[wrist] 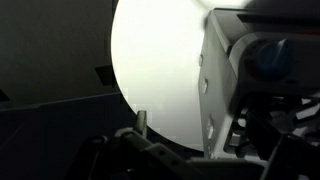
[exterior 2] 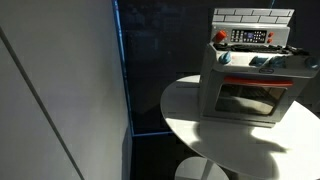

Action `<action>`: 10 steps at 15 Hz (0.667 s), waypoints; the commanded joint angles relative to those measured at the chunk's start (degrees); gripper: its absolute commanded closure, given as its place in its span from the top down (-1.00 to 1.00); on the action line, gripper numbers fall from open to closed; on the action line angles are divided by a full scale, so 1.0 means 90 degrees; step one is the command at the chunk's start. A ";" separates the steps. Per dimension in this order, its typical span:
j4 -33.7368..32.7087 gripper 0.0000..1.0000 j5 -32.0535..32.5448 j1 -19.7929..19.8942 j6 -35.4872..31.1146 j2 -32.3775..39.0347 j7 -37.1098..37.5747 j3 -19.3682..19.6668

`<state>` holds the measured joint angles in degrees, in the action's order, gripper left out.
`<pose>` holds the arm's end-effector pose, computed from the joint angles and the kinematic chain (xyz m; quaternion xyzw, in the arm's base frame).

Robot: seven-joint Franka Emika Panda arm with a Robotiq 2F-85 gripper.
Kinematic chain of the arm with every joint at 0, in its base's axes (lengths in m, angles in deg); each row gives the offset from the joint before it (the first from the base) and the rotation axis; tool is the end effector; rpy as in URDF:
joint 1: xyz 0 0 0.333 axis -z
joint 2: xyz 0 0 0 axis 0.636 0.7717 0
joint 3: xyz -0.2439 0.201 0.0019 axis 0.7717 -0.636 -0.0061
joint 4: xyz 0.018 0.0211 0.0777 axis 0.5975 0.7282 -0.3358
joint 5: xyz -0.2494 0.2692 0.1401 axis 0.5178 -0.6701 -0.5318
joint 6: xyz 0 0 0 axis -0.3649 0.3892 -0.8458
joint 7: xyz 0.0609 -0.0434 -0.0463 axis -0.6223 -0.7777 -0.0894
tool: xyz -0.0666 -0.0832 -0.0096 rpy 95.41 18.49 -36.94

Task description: Push the top right button on the toy stove twice

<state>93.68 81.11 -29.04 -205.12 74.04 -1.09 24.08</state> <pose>0.4787 -0.1355 0.5157 0.9690 -0.1810 0.1482 0.0795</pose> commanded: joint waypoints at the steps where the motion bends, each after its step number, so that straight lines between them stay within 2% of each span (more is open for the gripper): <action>1: -0.0436 1.00 0.0059 -0.0008 -0.0271 0.0434 0.0371 -0.0062; 6: -0.0616 1.00 0.0044 -0.0068 -0.0375 0.0689 0.0447 -0.0082; 7: -0.0393 1.00 0.0008 -0.0075 -0.0445 0.0557 0.0328 -0.0035; 10: -0.0431 1.00 0.0007 -0.0100 -0.0445 0.0613 0.0334 -0.0036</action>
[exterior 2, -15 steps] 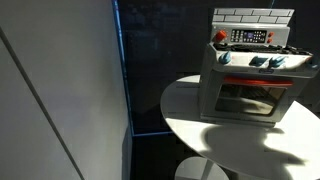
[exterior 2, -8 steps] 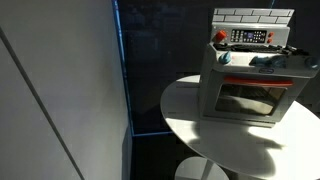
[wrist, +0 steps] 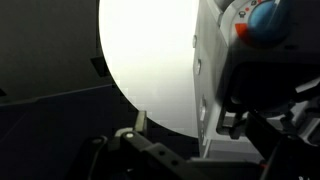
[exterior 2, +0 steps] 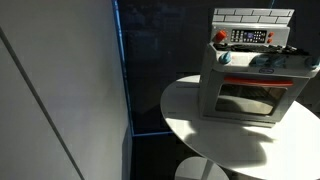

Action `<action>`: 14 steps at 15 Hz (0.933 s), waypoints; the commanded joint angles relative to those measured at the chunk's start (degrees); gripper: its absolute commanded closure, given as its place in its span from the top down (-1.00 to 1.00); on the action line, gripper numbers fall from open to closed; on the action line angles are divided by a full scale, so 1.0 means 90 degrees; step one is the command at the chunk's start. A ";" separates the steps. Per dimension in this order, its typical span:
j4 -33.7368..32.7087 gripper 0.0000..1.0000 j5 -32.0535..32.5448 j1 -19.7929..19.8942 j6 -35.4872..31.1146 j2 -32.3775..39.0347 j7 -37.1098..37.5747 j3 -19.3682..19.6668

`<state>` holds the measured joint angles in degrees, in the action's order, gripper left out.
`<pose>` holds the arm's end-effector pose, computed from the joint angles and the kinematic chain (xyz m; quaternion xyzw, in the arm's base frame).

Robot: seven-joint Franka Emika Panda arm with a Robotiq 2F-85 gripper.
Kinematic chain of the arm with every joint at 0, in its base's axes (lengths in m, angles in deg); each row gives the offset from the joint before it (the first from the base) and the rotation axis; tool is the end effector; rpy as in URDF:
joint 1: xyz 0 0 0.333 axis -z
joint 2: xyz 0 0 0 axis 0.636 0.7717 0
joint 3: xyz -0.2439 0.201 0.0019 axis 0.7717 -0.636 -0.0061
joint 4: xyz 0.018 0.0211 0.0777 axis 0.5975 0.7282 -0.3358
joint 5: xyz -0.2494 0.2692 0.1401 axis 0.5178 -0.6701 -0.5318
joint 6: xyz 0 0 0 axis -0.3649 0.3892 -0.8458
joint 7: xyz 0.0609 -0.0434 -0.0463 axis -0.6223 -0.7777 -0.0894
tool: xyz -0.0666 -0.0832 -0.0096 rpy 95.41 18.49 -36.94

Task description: Push the top right button on the toy stove twice

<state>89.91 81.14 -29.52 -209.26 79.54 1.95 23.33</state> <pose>0.5133 -0.1299 0.5082 0.9634 -0.1913 0.1717 0.0760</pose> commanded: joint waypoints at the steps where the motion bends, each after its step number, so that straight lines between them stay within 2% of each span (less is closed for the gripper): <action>1: -0.0016 1.00 0.0004 -0.0048 0.0015 0.0002 -0.0003 0.0047; 14: -0.0280 1.00 0.0144 -0.0085 -0.0810 0.0586 0.0723 -0.0033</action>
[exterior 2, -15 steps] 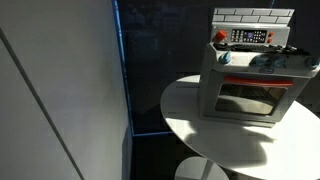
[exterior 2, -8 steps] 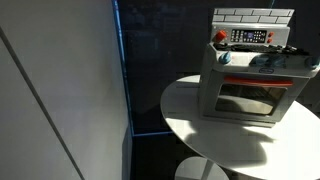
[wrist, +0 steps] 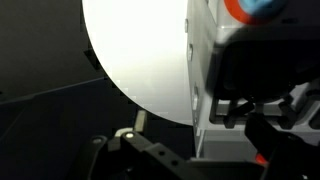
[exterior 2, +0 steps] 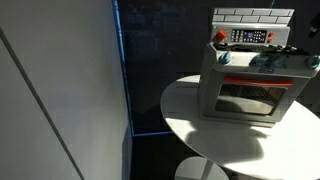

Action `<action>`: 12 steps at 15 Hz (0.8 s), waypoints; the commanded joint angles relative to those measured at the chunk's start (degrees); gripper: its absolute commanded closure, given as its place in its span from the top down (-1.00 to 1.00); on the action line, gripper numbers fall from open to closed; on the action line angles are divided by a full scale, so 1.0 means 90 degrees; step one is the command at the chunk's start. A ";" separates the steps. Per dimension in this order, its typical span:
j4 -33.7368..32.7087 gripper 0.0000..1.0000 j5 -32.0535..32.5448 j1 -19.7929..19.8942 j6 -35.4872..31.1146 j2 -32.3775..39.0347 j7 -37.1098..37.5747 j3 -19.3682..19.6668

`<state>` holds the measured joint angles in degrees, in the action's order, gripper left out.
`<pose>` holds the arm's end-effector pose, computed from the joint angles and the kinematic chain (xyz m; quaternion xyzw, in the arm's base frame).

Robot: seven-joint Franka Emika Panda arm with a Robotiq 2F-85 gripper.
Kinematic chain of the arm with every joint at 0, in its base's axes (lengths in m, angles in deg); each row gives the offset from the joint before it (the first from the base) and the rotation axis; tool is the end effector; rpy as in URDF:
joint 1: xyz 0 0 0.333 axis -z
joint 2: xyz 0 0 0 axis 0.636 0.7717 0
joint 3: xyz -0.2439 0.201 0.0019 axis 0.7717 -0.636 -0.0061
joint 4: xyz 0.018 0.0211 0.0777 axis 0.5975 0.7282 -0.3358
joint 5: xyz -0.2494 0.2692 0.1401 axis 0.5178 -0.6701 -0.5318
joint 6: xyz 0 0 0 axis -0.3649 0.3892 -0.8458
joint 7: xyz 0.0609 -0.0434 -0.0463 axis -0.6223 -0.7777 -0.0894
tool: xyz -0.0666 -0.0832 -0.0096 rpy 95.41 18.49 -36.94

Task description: Push the top right button on the toy stove twice

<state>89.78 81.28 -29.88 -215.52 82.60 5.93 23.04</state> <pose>0.5317 -0.1243 0.4936 0.9540 -0.2106 0.2028 0.0657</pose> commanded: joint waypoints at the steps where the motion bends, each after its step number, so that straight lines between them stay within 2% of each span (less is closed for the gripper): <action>1: -0.0317 1.00 0.0154 -0.0055 -0.0163 0.0323 0.0344 -0.0005; 12: -0.1234 1.00 0.0315 -0.0264 -0.0159 0.1126 0.0747 0.0107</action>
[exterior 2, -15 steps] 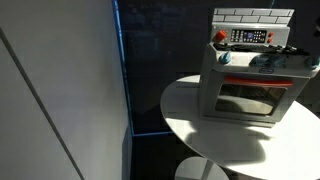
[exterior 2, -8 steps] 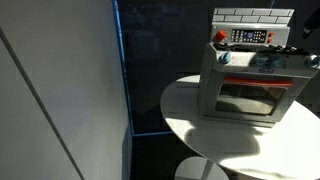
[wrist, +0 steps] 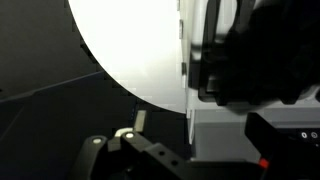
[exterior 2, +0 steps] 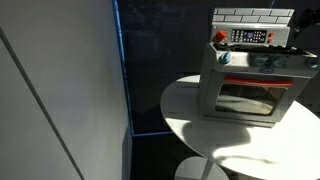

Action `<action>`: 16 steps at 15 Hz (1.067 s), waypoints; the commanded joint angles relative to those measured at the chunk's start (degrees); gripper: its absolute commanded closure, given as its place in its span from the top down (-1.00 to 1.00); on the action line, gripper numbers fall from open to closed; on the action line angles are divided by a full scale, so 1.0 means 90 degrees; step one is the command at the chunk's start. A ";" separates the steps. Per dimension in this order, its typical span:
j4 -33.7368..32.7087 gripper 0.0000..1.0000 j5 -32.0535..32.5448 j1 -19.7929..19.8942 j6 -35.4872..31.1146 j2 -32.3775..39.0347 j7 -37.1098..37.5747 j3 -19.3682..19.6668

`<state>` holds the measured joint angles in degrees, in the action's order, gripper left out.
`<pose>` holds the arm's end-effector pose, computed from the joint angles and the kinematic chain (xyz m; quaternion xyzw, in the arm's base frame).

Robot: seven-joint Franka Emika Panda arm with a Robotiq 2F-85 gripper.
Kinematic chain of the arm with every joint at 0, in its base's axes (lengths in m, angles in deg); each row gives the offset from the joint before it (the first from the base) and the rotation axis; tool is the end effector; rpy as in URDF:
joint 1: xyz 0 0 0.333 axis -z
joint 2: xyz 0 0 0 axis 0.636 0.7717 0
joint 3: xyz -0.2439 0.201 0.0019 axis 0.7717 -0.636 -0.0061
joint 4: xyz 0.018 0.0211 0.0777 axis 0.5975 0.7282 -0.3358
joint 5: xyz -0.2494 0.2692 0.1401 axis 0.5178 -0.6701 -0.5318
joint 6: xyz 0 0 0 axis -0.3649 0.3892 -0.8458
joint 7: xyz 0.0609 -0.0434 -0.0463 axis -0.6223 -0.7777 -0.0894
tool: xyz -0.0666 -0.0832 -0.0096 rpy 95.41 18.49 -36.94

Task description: Push the top right button on the toy stove twice

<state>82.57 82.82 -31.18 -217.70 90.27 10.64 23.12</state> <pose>0.5775 -0.1198 0.4857 0.9459 -0.2277 0.2214 0.0664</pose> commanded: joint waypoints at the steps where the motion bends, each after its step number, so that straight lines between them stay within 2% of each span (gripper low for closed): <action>1: -0.0520 1.00 0.0134 -0.0146 0.0083 0.0342 0.0232 0.0110; 16: -0.1390 1.00 0.0011 -0.0519 0.0200 0.1100 0.0411 0.0344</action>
<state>72.92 82.82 -34.64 -217.61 98.63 12.76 25.16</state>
